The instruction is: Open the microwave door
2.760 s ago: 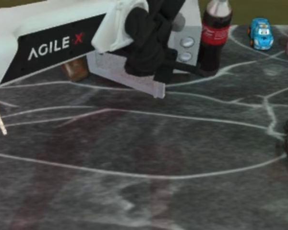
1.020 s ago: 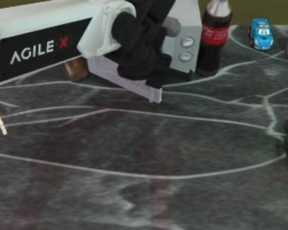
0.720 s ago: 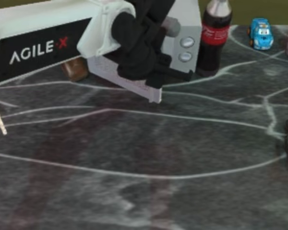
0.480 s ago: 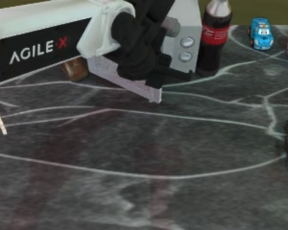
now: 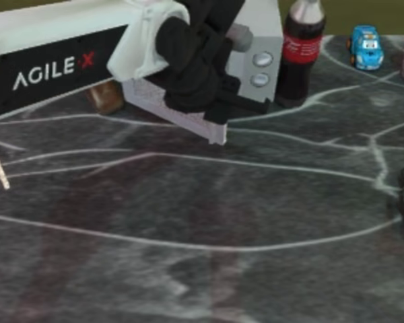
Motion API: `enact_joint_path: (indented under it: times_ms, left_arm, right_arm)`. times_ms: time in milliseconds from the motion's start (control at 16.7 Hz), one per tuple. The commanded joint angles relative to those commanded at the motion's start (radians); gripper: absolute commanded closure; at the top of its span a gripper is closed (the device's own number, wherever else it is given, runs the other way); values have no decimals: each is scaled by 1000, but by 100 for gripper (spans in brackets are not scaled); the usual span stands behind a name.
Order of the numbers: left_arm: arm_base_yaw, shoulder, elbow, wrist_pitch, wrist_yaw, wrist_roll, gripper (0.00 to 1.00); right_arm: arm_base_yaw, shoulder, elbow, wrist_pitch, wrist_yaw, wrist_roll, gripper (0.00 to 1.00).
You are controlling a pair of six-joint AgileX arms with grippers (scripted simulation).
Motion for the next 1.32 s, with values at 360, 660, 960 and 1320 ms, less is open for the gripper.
enact_joint_path:
  times_ms: [360, 660, 960, 1320]
  left_arm:
    - [-6, 0, -5, 1, 9, -2, 100]
    - [21, -57, -77, 30, 50, 85, 100]
    - [26, -64, -90, 33, 57, 100, 100]
    - [26, -64, -90, 33, 57, 100, 100]
  right_arm:
    - [0, 0, 0, 0, 0, 0, 0]
    - [0, 0, 0, 0, 0, 0, 0]
    - [0, 0, 0, 0, 0, 0, 0]
    - [0, 0, 0, 0, 0, 0, 0]
